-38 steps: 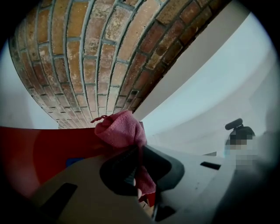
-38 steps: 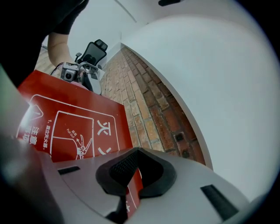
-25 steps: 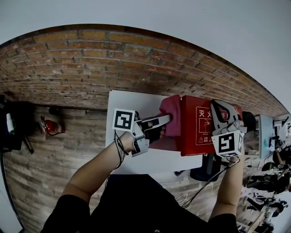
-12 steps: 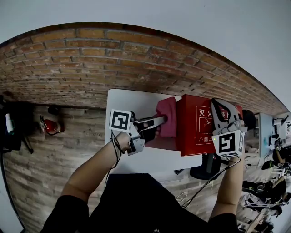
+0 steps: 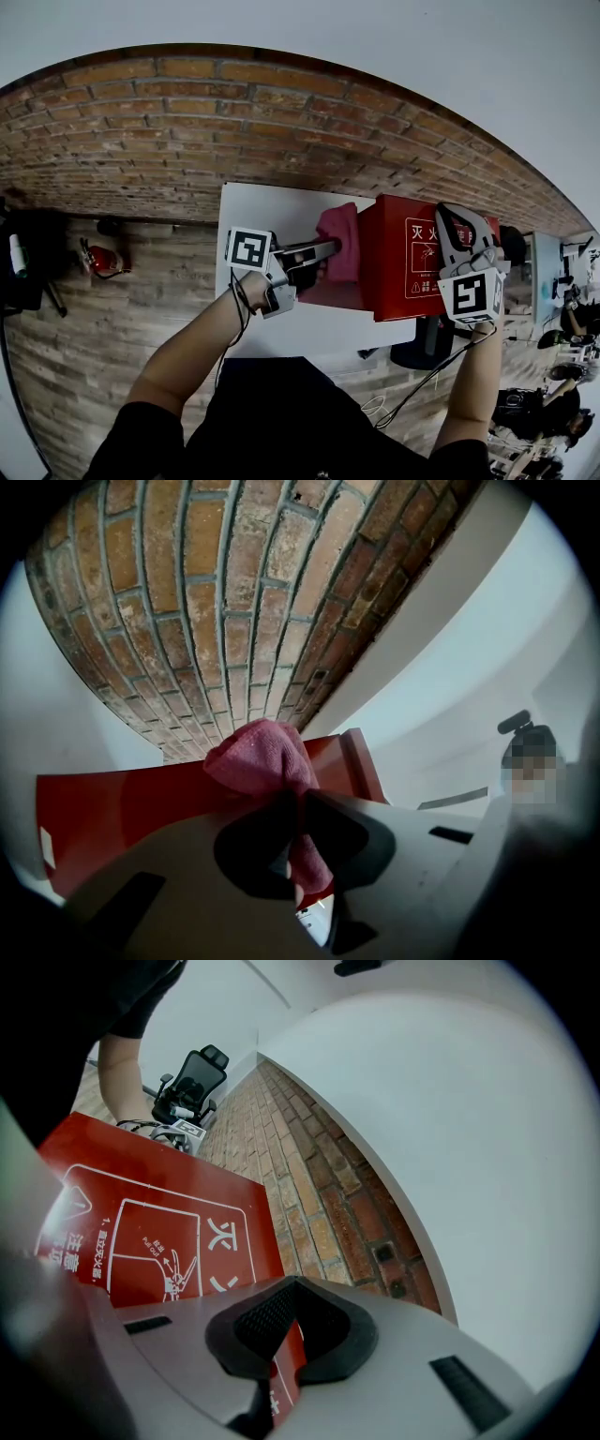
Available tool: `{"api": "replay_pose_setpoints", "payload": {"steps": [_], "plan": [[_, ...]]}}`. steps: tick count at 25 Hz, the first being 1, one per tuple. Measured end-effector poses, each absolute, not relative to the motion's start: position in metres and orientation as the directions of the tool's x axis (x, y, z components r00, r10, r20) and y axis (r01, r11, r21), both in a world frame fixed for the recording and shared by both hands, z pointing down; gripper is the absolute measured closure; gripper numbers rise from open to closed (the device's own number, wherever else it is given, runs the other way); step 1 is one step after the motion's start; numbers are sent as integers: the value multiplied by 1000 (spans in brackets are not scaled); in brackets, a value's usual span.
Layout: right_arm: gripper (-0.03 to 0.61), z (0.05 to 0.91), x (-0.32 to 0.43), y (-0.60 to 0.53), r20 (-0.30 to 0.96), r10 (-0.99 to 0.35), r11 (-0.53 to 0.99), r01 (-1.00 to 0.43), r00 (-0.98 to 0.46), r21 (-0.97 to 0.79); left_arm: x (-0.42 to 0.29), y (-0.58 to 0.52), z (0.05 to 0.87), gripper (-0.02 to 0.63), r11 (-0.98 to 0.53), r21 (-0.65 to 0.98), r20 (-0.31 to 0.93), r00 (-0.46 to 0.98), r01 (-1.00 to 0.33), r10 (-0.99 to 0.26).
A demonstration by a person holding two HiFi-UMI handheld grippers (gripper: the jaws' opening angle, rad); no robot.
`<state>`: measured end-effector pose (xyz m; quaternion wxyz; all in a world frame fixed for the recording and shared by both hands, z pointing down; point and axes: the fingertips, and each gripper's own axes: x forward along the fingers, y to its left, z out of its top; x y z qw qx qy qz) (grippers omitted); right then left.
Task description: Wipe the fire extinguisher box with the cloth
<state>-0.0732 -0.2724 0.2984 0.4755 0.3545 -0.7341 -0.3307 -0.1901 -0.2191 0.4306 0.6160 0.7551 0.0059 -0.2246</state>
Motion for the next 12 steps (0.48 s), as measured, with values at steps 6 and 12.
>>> {"api": "replay_pose_setpoints", "payload": {"steps": [6, 12], "plan": [[558, 300, -73, -273, 464, -833, 532, -205, -301, 822, -190, -219, 444, 551, -257, 930, -329, 905, 262, -268], [558, 300, -74, -272, 461, -831, 535, -218, -312, 816, -191, -220, 454, 551, -316, 920, -317, 913, 231, -255]]}}
